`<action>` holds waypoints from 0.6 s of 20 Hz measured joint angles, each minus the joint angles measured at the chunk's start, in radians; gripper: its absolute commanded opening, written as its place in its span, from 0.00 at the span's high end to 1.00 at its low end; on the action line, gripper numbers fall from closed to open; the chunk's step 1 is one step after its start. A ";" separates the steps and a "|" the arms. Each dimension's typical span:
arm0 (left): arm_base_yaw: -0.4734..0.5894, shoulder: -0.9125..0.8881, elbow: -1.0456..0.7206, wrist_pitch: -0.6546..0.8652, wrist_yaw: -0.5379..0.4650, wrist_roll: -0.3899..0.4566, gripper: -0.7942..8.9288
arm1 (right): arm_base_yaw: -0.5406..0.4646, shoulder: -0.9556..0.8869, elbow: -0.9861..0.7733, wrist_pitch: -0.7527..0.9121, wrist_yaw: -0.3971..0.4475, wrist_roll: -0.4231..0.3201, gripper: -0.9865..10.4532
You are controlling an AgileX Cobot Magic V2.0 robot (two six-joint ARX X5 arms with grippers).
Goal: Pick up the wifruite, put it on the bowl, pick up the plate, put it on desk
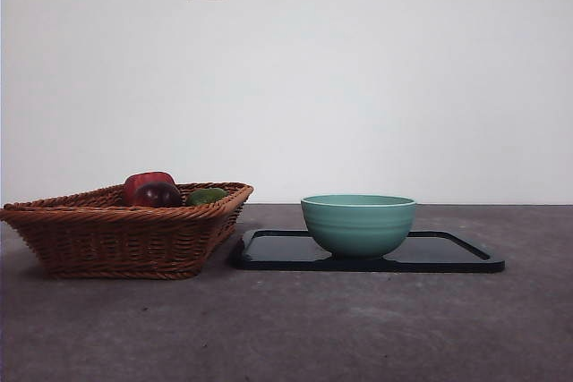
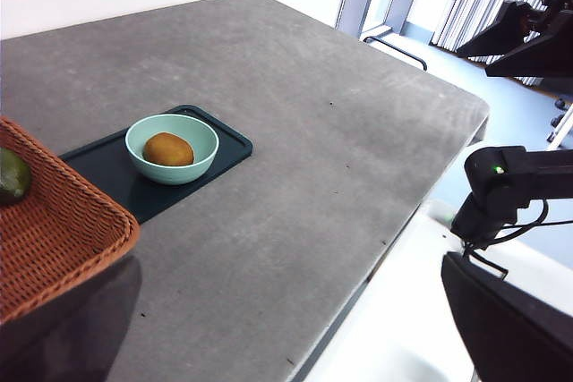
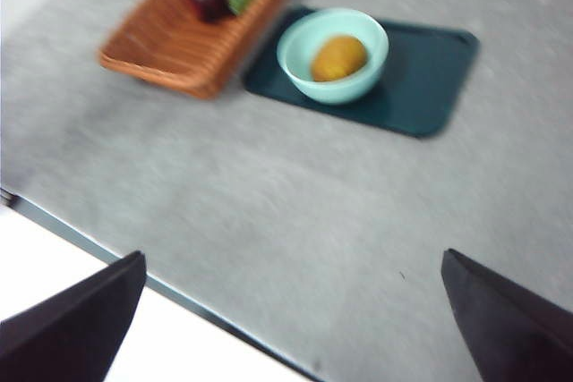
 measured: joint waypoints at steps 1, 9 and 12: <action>0.000 0.001 0.000 0.000 0.000 -0.013 0.28 | 0.000 0.000 0.000 0.008 0.000 0.000 0.43; 0.000 0.184 0.000 0.054 -0.004 -0.195 0.28 | 0.000 0.000 0.000 0.034 0.001 0.000 0.43; 0.000 0.317 0.000 0.115 -0.004 -0.232 0.28 | 0.000 0.000 0.000 0.059 0.005 0.000 0.43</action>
